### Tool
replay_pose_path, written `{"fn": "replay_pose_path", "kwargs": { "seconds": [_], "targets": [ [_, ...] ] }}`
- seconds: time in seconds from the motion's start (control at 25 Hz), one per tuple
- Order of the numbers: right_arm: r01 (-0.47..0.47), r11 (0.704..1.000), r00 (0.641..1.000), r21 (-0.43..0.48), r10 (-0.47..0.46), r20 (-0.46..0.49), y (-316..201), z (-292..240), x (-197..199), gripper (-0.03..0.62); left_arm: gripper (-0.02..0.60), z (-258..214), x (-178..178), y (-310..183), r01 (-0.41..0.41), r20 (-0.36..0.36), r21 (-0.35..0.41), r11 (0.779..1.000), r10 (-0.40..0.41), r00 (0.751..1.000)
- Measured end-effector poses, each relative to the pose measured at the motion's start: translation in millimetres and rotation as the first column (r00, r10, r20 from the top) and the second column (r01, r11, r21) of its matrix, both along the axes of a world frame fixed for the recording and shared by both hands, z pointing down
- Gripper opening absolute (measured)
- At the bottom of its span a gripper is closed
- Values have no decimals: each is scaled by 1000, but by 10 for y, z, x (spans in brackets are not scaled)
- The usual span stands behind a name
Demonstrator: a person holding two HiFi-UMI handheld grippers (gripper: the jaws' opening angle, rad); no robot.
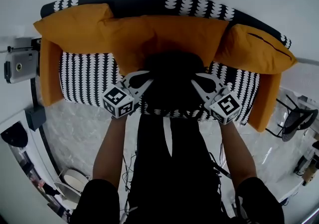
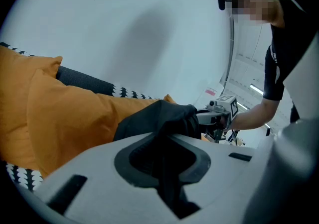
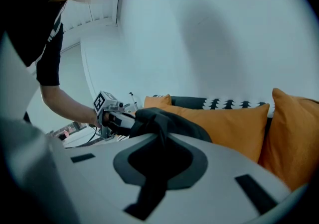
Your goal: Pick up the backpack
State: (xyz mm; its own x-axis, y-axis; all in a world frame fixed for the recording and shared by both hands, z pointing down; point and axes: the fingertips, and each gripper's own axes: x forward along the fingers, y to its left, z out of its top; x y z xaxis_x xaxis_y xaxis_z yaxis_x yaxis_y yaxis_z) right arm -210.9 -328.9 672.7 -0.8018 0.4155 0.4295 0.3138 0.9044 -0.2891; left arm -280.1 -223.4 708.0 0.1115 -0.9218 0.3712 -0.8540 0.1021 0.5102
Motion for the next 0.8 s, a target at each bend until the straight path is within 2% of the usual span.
{"fn": "replay_pose_path", "kwargs": {
  "seconds": [0.8],
  "targets": [
    [53, 999, 991, -6, -53, -124, 293, -303, 543, 35, 51, -329, 518, 275, -17, -46, -71, 997, 13, 999]
  ]
}}
